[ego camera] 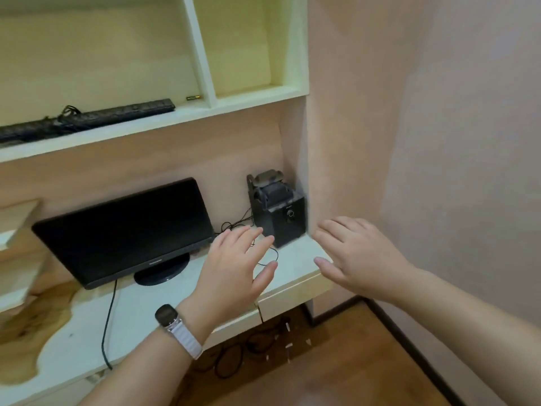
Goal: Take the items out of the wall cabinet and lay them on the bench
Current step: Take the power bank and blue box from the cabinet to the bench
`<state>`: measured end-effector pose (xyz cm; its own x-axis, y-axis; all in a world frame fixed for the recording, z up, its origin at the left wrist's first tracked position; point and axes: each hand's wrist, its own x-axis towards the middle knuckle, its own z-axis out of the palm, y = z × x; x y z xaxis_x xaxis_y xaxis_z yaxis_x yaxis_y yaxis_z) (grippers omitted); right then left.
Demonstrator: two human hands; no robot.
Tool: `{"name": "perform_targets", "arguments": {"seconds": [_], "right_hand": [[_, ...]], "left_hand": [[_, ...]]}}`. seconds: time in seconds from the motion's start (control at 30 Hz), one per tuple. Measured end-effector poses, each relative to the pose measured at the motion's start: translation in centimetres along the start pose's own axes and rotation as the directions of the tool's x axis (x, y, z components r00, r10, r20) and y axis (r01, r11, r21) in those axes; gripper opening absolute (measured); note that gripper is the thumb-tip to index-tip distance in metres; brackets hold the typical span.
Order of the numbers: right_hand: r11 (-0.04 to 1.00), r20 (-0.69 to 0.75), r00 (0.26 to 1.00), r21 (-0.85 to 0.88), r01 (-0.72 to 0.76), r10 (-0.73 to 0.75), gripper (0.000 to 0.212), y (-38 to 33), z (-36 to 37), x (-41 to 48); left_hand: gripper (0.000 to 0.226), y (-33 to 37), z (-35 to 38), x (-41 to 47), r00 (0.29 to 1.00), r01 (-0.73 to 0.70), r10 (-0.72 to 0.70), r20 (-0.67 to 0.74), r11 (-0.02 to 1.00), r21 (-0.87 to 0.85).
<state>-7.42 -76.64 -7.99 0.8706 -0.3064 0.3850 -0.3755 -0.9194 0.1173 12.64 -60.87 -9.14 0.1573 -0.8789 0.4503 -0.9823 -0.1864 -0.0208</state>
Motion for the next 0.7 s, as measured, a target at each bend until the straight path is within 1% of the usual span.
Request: {"name": "perform_targets", "arguments": {"seconds": [0.1,0.2,0.3,0.4,0.5,0.6,0.7], "right_hand": [[1.000,-0.045,0.999,-0.001,0.025,-0.025,0.050,0.9,0.2,3.4],[1.000,-0.077,0.997,-0.012,0.023,-0.024,0.049,1.2,0.9,6.8],[0.999,-0.136,0.990,-0.027,0.028,-0.031,0.047,1.6,1.9,10.4],[0.998,-0.162,0.987,-0.056,-0.005,-0.004,0.044,2.0,2.5,14.5],[0.996,-0.164,0.986,-0.077,-0.048,0.035,0.045,2.1,2.6,19.4],[0.989,-0.182,0.982,-0.135,-0.069,0.044,0.045,2.2,1.7,24.6],[0.980,-0.215,0.973,-0.157,-0.122,0.086,0.048,2.5,0.3,28.7]], "left_hand": [[0.044,-2.5,-0.2,2.4,0.998,0.011,-0.010,-0.059,1.000,0.028],[0.043,-5.4,0.1,4.9,0.990,-0.031,0.038,-0.132,0.998,0.055],[0.042,-8.7,0.8,7.7,0.983,-0.055,0.064,-0.173,0.997,0.058],[0.042,-12.3,1.7,10.9,0.969,-0.093,0.103,-0.225,0.994,0.055],[0.043,-16.5,2.0,14.6,0.958,-0.088,0.100,-0.269,0.995,0.055],[0.046,-19.8,1.2,19.2,0.948,-0.072,0.085,-0.307,0.996,0.053],[0.047,-22.0,-0.1,23.0,0.928,-0.119,0.120,-0.353,0.993,0.024]]}}
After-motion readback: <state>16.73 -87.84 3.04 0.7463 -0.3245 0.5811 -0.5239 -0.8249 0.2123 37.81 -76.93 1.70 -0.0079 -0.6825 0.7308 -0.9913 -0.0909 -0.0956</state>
